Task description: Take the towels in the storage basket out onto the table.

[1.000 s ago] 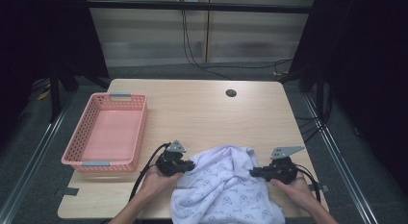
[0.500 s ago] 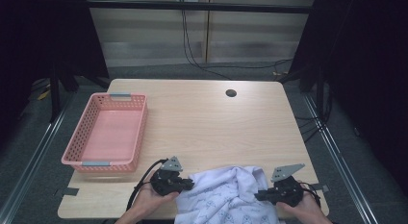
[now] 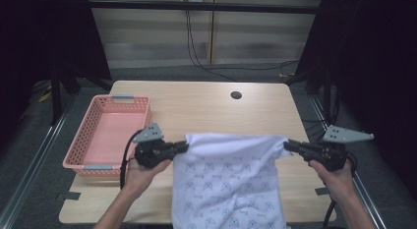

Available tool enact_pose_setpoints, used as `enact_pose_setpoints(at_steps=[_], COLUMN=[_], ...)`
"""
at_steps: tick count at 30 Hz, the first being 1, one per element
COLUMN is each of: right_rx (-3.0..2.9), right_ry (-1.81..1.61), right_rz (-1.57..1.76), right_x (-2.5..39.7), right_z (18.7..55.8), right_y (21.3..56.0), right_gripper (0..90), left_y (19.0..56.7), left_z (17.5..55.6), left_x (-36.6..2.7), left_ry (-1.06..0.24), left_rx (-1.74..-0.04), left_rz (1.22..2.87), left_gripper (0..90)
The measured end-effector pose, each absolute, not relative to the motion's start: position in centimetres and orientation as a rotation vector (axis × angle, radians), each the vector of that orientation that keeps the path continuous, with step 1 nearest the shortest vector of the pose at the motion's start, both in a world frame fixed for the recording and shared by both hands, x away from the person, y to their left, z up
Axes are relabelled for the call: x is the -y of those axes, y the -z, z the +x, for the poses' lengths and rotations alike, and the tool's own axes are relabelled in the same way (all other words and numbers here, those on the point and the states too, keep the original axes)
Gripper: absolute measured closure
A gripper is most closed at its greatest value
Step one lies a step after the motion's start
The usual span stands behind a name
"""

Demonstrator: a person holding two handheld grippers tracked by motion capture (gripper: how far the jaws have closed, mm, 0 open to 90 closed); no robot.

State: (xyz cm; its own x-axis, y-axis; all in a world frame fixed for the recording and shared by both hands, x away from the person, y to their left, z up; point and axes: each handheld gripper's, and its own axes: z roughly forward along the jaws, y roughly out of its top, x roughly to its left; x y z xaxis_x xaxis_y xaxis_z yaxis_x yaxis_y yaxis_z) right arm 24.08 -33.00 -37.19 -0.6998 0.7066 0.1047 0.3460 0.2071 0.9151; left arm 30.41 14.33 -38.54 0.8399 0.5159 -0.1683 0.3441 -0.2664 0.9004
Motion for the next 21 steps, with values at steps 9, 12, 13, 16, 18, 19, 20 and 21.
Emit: enact_pose_setpoints(at_steps=[9, 12, 13, 16, 18, 19, 20, 21], right_rx=[-2.033, -2.016, -2.009, -2.001, -2.012, -2.007, -2.006, -2.005], right_ry=[-1.552, -1.537, -1.522, -1.51, -1.5, -1.5, -1.504, -1.5], right_rz=[0.898, 0.886, 0.893, 0.902, 0.906, 0.916, 0.924, 0.931], right_x=[32.6, 32.5, 32.6, 32.7, 32.7, 32.7, 32.6, 32.5], right_z=[27.5, 28.8, 29.9, 31.5, 33.1, 34.0, 34.9, 35.9], right_y=[32.8, 31.9, 31.3, 30.7, 30.4, 30.2, 30.2, 30.2], right_gripper=[87.2, 87.2, 87.2, 87.2, 87.2, 87.2, 87.2, 87.2], left_y=[33.9, 33.2, 32.9, 31.9, 31.3, 31.2, 31.1, 31.2], left_z=[34.3, 35.6, 36.2, 38.2, 39.3, 39.9, 40.5, 41.1], left_x=[-15.1, -15.0, -14.9, -14.5, -14.4, -14.3, -14.1, -14.0], left_ry=[-0.31, -0.338, -0.342, -0.375, -0.386, -0.392, -0.41, -0.417], left_rx=[-0.662, -0.675, -0.682, -0.699, -0.717, -0.732, -0.743, -0.744], left_rz=[1.775, 1.768, 1.763, 1.791, 1.78, 1.782, 1.788, 1.795], left_gripper=[84.5, 84.4, 84.4, 84.4, 84.4, 84.4, 84.4, 84.3])
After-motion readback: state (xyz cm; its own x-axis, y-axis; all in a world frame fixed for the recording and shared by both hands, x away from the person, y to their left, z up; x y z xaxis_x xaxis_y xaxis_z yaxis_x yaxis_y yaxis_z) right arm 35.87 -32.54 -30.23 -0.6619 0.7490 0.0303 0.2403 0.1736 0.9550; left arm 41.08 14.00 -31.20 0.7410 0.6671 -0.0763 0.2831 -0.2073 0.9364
